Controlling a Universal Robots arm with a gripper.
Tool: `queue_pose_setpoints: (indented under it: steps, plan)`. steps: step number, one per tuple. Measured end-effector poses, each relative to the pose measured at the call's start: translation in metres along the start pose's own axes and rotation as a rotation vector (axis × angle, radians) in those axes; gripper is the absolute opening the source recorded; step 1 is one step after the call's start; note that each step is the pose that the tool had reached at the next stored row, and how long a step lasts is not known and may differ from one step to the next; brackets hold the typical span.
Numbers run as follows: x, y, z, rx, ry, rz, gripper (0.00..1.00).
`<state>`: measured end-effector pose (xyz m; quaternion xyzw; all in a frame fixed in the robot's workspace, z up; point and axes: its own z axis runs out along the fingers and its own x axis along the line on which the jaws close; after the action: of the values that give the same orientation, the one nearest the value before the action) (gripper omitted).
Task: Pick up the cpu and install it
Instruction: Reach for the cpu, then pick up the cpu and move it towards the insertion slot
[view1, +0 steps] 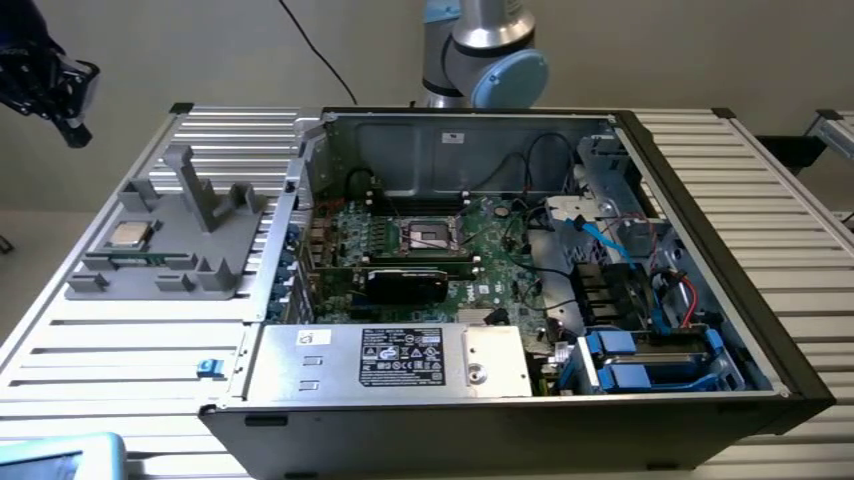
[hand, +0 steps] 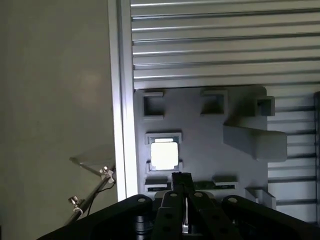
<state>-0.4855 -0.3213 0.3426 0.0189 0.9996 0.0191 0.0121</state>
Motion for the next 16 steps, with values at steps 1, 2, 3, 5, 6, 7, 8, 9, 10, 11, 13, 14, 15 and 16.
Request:
queue_pose_setpoints:
  steps: [1,2,3,5,6,7,8,9,10,11,13,14,15,16]
  plan:
    - [0.0006,0.0001,0.0002,0.0002,0.0009,-0.009,0.11]
    - [0.0012,0.0002,0.0003,0.0002,0.0016,-0.016,0.11]
    - [0.0018,0.0005,0.0005,0.0,0.0018,-0.022,0.11]
    - [0.0026,0.0016,0.0007,-0.0002,0.0025,-0.031,0.11]
    - [0.0027,0.0021,0.0007,-0.0003,0.004,-0.033,0.11]
    - [0.0027,0.0021,0.0007,-0.0002,0.0039,-0.033,0.11]
    - [0.0027,0.0021,0.0007,-0.0002,0.0039,-0.033,0.11]
    - [0.0027,0.0021,0.0007,-0.0002,0.004,-0.033,0.11]
    - [0.0027,0.0021,0.0007,-0.0002,0.004,-0.033,0.11]
    - [0.0027,0.0021,0.0007,-0.0003,0.004,-0.033,0.11]
    - [0.0027,0.0021,0.0008,-0.0002,0.0039,-0.033,0.11]
    - [0.0027,0.0021,0.0007,-0.0002,0.004,-0.033,0.11]
    - [0.0027,0.0021,0.0008,-0.0003,0.0039,-0.033,0.11]
    - [0.0027,0.0021,0.0007,-0.0003,0.0039,-0.033,0.11]
